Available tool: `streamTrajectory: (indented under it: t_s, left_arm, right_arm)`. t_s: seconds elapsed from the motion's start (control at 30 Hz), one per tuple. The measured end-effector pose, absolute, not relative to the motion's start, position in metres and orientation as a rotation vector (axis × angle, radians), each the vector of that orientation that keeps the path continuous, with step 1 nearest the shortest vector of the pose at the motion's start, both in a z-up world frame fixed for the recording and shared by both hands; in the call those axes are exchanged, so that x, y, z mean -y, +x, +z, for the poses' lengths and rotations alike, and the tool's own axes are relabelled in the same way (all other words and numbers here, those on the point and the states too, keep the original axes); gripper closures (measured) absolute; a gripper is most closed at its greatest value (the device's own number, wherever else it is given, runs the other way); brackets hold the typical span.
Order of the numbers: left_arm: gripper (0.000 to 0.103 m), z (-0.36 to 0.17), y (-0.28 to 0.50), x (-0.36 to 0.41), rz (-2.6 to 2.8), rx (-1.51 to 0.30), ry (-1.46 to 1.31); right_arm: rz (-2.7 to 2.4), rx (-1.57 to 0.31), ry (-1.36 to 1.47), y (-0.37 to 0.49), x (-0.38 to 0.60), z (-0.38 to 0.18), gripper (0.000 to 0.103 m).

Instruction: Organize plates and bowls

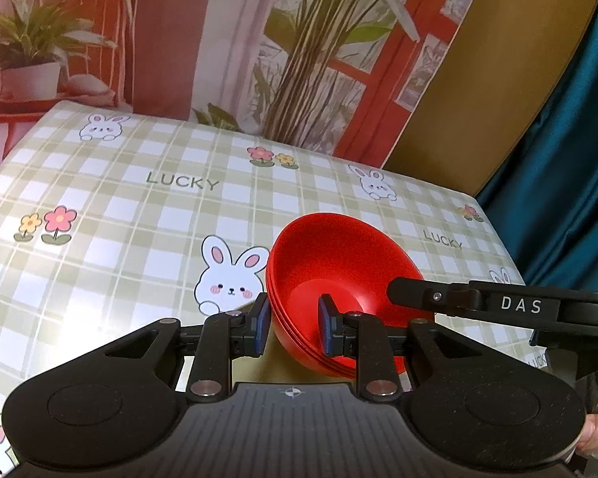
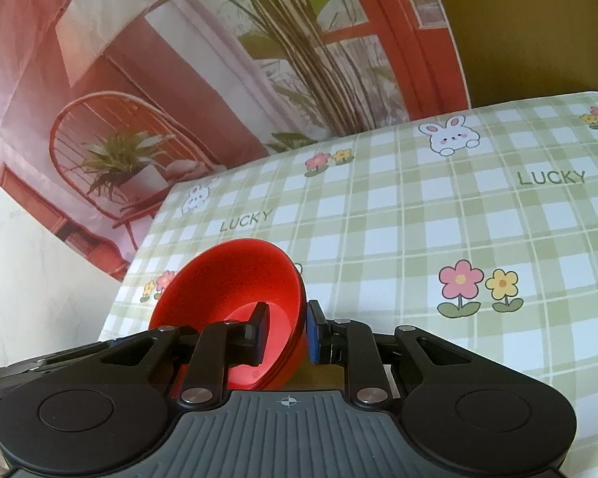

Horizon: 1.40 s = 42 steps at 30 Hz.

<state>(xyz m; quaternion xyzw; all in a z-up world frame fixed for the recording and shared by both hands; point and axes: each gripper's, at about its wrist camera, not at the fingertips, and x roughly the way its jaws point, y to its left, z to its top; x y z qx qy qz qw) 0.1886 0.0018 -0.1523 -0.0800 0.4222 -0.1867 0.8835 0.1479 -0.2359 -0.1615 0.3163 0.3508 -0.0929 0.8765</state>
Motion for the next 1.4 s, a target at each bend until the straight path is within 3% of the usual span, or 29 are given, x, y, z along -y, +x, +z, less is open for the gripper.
streamTrajectory:
  t_s: [1.4]
  left_arm:
    - [0.077, -0.186, 0.177, -0.012, -0.301, -0.945, -0.124]
  right_arm:
    - [-0.141, -0.845, 0.589, 0.158, 0.209, -0.193, 0.084]
